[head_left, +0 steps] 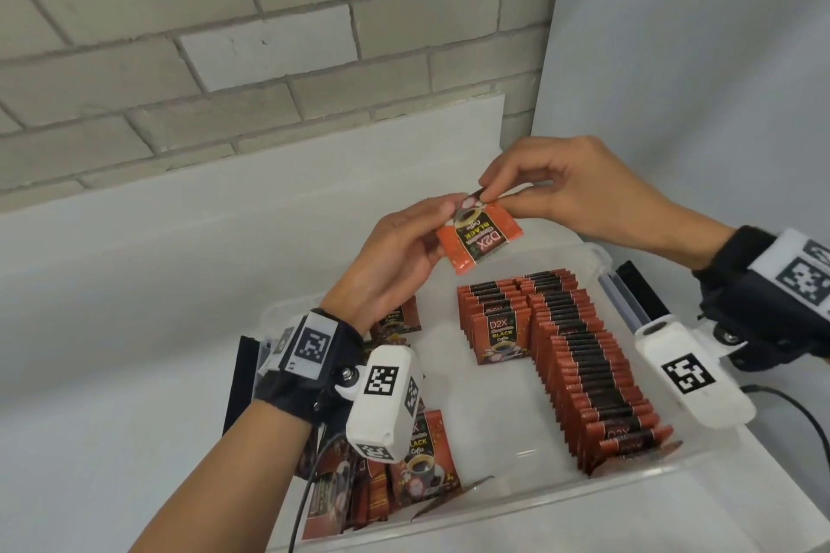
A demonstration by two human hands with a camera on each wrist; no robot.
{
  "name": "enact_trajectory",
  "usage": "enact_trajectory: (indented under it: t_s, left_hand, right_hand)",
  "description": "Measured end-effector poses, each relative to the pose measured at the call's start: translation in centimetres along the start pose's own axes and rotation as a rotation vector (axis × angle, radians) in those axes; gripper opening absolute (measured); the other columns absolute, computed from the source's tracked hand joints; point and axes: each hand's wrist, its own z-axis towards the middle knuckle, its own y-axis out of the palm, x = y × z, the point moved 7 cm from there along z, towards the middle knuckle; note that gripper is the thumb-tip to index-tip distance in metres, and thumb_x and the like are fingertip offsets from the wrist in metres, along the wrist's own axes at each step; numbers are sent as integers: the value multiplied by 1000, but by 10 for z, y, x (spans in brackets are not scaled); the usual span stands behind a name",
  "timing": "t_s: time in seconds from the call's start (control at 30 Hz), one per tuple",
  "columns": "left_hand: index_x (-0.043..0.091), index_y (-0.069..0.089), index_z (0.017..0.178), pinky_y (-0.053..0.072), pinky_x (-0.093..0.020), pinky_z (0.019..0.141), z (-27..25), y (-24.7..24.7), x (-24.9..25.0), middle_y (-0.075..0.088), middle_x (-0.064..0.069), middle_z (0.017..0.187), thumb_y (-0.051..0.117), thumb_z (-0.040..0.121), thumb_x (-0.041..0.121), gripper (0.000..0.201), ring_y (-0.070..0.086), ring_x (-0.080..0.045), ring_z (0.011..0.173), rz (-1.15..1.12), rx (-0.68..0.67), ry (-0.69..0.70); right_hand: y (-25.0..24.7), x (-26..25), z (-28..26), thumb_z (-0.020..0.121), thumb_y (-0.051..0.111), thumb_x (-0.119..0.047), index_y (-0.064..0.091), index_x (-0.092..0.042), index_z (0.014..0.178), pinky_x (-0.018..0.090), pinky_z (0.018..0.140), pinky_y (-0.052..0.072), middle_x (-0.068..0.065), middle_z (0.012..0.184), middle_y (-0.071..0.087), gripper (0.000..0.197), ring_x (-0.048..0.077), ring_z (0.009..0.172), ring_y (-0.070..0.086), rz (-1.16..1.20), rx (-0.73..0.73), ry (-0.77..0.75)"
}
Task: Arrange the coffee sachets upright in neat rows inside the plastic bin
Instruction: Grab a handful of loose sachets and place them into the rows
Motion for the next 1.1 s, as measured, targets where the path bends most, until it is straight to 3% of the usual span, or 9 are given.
enact_trajectory:
  t_s: [0.17, 0.33, 0.43, 0.5, 0.6, 0.67, 0.77, 0.97, 1.1]
  left_hand:
    - [-1, 64, 114, 47, -15, 64, -2, 1, 4, 68, -8, 98, 61, 80, 9, 36, 56, -8, 76, -16, -4, 36]
    - [3, 65, 99, 57, -25, 73, -5, 5, 18, 72, -10, 97, 65, 74, 2, 25, 70, -17, 84, 11, 13, 74]
    - [0, 60, 86, 58, -32, 75, -9, 12, 17, 72, -12, 93, 69, 72, 2, 17, 71, -23, 82, 123, -7, 20]
    - [-4, 60, 95, 58, -32, 76, -14, 15, 17, 72, -14, 95, 70, 74, 1, 24, 71, -25, 88, 230, -38, -51]
    - [5, 65, 97, 57, -29, 83, -26, 17, 24, 73, -10, 99, 73, 77, 13, 23, 70, -19, 95, 601, -132, -100]
    - [13, 68, 99, 56, -25, 79, -31, 18, 31, 73, -6, 91, 74, 80, 17, 20, 69, -14, 87, 813, -140, -62]
    - [4, 69, 90, 55, -22, 69, -33, 27, 21, 72, -9, 78, 75, 80, 10, 13, 67, -16, 70, 934, -179, -115]
    - [-6, 68, 84, 58, -21, 68, -29, 32, -18, 74, -14, 78, 76, 79, 5, 14, 72, -20, 69, 1097, -226, -278]
    - [0, 66, 77, 58, -21, 64, -25, 29, -33, 74, -16, 78, 73, 81, 3, 9, 72, -19, 66, 1122, -246, -309]
  right_hand:
    - [-6, 9, -2, 90, 62, -5, 64, -12, 114, 18, 84, 53, 2, 106, 71, 25, 8, 98, 69, 210, -44, 204]
    - [3, 15, -17, 88, 59, -31, 61, -8, 114, 24, 81, 57, 12, 103, 74, 35, 22, 96, 71, 623, -102, 478]
    - [5, 18, -21, 81, 68, -16, 65, -3, 103, 21, 75, 58, 13, 94, 75, 27, 20, 85, 73, 534, -83, 465]
    - [1, 23, -21, 80, 70, -11, 67, -3, 97, 18, 67, 57, 10, 84, 75, 19, 15, 74, 71, 433, -72, 475]
    - [7, 26, -27, 81, 72, -12, 70, -6, 92, 15, 60, 54, 5, 75, 74, 13, 11, 63, 68, 270, -236, 508]
    - [16, 27, -33, 81, 73, -12, 71, -8, 90, 16, 59, 53, 6, 74, 74, 10, 11, 61, 68, 179, -338, 530]
    - [30, 31, -41, 80, 75, -12, 72, -12, 86, 17, 57, 51, 7, 72, 74, 7, 13, 60, 68, 63, -419, 558]
    - [35, 14, -54, 87, 69, -21, 60, -23, 101, 16, 68, 49, -12, 93, 64, 17, 4, 81, 63, -324, -414, 471]
    - [88, 10, -80, 96, 51, -21, 61, -15, 110, 31, 84, 55, 1, 99, 65, 19, 16, 91, 65, -368, -735, 444]
